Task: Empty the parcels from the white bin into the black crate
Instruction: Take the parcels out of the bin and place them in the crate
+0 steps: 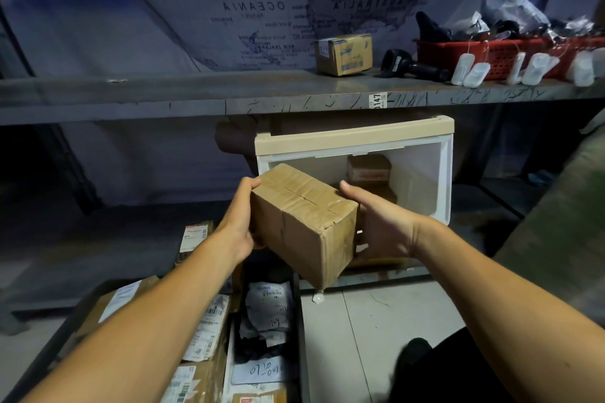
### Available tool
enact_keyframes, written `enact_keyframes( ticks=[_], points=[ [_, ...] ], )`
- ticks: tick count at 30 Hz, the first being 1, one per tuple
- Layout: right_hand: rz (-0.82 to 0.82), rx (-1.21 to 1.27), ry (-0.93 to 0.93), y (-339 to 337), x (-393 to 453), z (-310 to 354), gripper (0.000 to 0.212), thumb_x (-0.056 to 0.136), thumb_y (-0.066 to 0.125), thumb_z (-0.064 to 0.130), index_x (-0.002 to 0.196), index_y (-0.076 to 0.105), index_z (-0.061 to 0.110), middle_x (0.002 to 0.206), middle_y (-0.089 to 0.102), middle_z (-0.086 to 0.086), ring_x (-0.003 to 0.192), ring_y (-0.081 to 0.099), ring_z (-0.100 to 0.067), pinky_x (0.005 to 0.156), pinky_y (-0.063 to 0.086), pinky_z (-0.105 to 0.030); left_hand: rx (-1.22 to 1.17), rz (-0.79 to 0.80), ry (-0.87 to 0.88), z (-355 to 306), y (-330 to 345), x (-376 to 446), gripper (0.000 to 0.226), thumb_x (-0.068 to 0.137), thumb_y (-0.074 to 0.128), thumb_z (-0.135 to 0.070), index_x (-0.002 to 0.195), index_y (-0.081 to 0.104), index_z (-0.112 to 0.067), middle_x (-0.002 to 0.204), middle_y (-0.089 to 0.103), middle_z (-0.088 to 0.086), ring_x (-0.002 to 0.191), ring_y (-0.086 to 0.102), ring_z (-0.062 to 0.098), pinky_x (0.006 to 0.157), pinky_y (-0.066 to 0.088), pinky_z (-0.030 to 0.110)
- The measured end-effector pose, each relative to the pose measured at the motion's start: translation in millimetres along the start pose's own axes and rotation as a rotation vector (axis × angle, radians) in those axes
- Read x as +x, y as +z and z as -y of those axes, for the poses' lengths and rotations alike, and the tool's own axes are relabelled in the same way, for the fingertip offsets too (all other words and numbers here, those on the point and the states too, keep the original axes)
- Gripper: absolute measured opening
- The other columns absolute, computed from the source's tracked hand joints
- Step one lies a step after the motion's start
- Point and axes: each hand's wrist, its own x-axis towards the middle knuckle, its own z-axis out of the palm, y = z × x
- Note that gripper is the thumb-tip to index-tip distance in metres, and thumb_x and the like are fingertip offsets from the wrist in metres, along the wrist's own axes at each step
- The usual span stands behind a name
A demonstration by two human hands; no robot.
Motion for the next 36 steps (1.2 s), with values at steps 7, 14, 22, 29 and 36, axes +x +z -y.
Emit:
enact_keyframes(
  ticks=[7,14,22,29,36],
  points=[
    [0.145,-0.024,0.057,7.0,2.5,-2.7,0.096,0.049,0.086,0.070,0.132,0.059,0.029,0.140,0.054,-0.018,0.124,0.055,-0.044,0.083,0.055,-0.062,0.001,-0.001,0.034,0.7,4.9,1.7,0.058,0.079,0.058,-0.073,0.115,0.073,-0.030,0.114,0.075,0.008,0.110,0.066,0.030,0.098,0.051,0.050],
    [-0.036,-0.036,0.064,5.7,8.8,-3.9,0.089,0.059,0.076,0.073,0.134,0.052,0.031,0.136,0.056,-0.021,0.120,0.058,-0.043,0.099,0.048,-0.065,0.134,0.012,0.132,5.5,22.9,-4.5,0.068,0.076,0.079,-0.055,0.132,0.059,-0.022,0.120,0.070,0.006,0.109,0.066,0.027,0.097,0.052,0.051],
    [-0.237,-0.278,-0.049,12.2,9.9,-7.4,0.088,0.075,0.077,0.063,0.140,0.030,0.027,0.146,0.048,-0.007,0.125,0.053,-0.026,0.105,0.047,-0.044,0.272,0.136,0.102,22.3,42.2,-10.1,0.049,0.082,0.079,-0.042,0.124,0.062,-0.023,0.106,0.076,0.003,0.096,0.074,0.023,0.078,0.061,0.039],
    [-0.213,-0.326,-0.090,13.3,12.2,-9.0,0.105,0.065,0.086,0.062,0.147,0.030,0.026,0.142,0.049,0.002,0.124,0.056,-0.019,0.106,0.050,-0.042,0.250,0.124,0.029,22.3,41.9,-5.2,0.069,0.068,0.089,-0.043,0.124,0.057,-0.017,0.104,0.077,0.007,0.090,0.075,0.024,0.062,0.058,0.030],
    [-0.397,-0.160,-0.074,5.3,17.6,-6.8,0.076,0.090,0.066,0.056,0.150,0.036,0.021,0.147,0.046,0.000,0.118,0.047,-0.017,0.095,0.036,-0.038,0.243,0.110,0.029,16.3,27.9,-6.4,0.033,0.089,0.064,-0.036,0.112,0.072,-0.012,0.099,0.078,0.012,0.077,0.072,0.023,0.064,0.053,0.028]
  ],
)
